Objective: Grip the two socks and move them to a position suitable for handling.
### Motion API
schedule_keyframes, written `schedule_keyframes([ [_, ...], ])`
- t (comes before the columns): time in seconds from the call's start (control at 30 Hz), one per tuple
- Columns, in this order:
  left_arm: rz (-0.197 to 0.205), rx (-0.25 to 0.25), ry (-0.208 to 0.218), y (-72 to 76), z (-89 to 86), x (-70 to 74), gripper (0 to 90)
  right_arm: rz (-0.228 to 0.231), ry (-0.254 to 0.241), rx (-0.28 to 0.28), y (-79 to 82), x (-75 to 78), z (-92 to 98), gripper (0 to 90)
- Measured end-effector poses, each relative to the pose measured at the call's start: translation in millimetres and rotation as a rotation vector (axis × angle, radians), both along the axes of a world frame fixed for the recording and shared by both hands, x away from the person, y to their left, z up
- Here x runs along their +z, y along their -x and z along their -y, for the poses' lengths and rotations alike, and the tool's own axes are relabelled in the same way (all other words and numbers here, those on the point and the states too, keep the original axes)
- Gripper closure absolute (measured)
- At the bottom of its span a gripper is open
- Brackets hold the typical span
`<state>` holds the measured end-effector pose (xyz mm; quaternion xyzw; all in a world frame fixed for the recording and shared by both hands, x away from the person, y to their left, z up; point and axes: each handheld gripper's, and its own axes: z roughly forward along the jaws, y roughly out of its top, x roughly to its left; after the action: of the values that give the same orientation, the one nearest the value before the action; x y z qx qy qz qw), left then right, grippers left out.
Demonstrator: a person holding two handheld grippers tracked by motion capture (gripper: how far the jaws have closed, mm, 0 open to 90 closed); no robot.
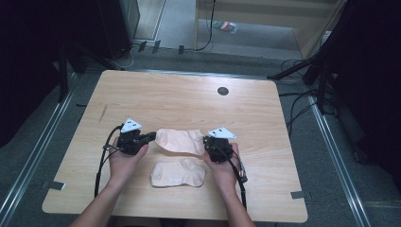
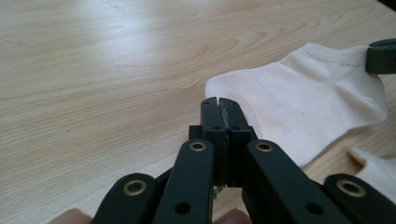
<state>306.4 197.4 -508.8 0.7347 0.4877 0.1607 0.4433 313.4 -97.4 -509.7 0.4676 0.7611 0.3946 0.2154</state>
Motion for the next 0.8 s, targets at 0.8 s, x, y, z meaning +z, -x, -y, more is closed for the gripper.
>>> schedule_keyframes([
  [0.8, 0.035, -0.010, 0.059, 87.2, -14.7, 2.6, 90.0, 0.007, -0.026, 0.073, 67.2, 17.4, 6.5, 88.5],
])
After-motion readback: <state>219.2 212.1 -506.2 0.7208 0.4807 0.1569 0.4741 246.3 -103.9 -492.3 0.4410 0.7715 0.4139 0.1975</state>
